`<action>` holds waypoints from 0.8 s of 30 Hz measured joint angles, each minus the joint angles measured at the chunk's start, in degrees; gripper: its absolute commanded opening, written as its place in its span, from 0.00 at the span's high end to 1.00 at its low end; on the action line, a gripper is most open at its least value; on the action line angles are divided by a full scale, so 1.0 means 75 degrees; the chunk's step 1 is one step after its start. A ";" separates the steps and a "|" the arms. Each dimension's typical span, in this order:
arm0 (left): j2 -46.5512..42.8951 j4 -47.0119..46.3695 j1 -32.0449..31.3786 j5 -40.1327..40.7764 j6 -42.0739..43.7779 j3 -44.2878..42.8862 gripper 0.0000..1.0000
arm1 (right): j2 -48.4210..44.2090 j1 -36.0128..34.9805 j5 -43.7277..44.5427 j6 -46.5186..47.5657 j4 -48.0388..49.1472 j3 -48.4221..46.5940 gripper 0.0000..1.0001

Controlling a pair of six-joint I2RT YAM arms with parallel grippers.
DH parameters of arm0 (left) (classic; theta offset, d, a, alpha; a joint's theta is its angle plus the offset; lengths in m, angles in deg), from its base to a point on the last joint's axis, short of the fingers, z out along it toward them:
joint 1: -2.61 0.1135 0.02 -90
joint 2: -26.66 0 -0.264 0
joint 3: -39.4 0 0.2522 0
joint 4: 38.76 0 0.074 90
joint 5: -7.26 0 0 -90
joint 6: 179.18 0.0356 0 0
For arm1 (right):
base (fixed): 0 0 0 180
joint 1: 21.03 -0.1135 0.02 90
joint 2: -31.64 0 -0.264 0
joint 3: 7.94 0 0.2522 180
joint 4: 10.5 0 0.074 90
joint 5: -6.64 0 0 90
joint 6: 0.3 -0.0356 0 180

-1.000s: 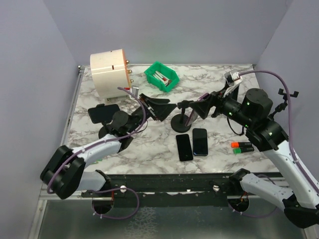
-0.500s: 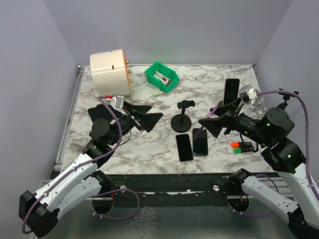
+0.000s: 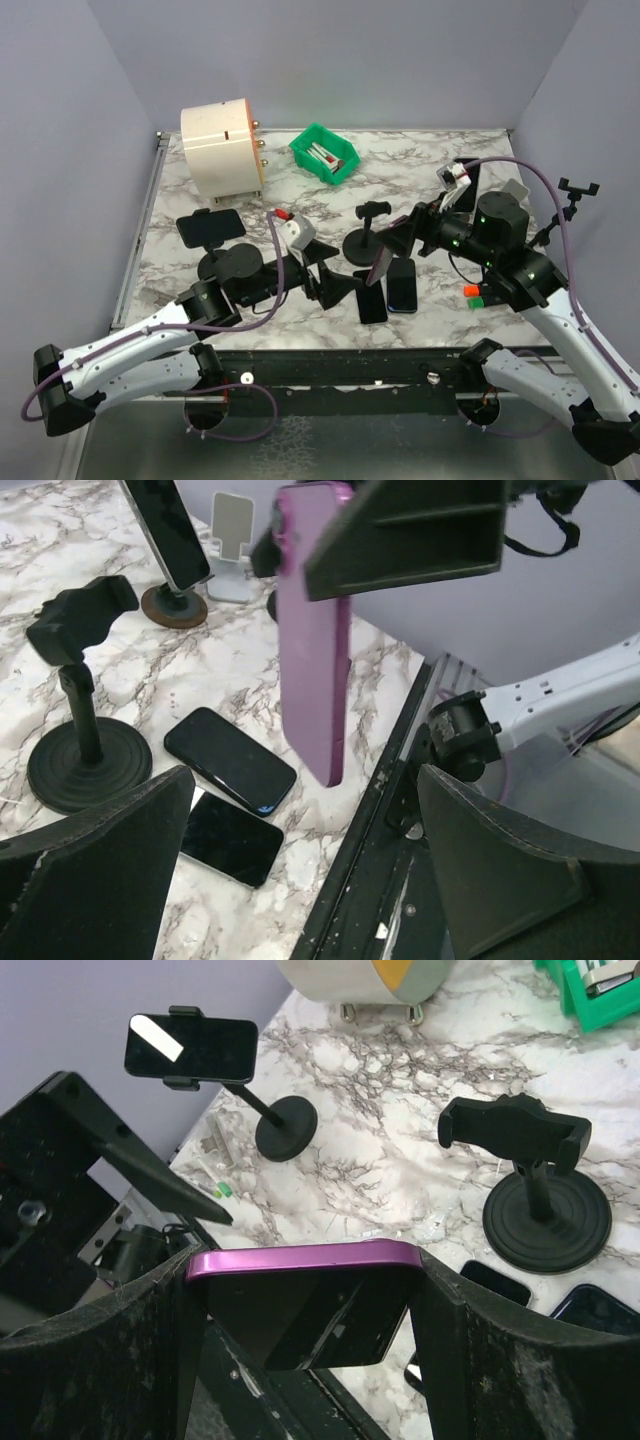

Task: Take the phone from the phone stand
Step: Place the phone at the center of the board.

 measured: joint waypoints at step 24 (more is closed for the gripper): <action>0.2328 0.0632 -0.1352 0.2305 0.1784 -0.1813 0.49 | 0.0586 0.0000 0.0047 -0.0740 0.0058 -0.0428 0.99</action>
